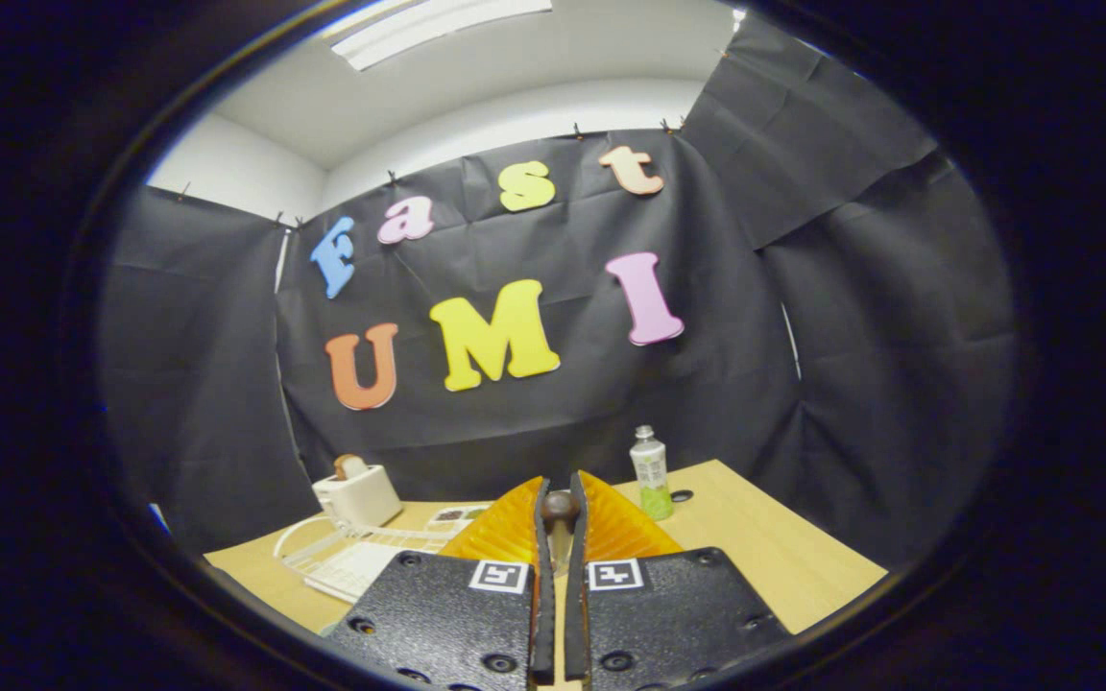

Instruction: Take the plate from the dish rack, then take the spoon from the basket and place it into the plate.

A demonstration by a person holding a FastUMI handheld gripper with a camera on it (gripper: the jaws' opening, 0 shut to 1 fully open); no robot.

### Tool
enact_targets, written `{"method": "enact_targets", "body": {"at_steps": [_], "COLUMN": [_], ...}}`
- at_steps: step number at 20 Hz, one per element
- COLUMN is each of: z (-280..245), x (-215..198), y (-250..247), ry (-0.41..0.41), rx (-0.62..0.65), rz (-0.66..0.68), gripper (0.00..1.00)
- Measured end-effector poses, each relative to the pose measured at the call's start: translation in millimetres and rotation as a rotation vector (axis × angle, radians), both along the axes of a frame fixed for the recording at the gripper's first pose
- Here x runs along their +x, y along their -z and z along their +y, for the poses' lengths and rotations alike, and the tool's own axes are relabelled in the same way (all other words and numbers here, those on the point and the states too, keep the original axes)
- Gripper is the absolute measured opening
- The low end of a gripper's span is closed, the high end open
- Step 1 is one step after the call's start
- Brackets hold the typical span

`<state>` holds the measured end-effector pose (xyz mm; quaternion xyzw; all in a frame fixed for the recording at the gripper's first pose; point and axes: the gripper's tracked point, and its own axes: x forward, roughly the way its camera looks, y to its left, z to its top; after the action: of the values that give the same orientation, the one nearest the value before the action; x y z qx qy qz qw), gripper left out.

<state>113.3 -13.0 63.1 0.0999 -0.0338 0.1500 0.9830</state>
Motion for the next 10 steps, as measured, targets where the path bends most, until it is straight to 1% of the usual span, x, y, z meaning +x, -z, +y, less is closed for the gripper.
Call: {"method": "enact_targets", "body": {"at_steps": [2,4,6,10], "z": [22.5,47.4,64.4,90.1], "x": [-19.7,-36.5,-48.9,-65.8], "y": [-0.7,8.1,18.6,67.4], "ry": [-0.093,-0.204,-0.296,-0.445], "rx": [-0.003,-0.012,-0.027,-0.064], "rz": [-0.003,0.008,0.023,0.089], "gripper": [0.09,0.09,0.09,0.09]}}
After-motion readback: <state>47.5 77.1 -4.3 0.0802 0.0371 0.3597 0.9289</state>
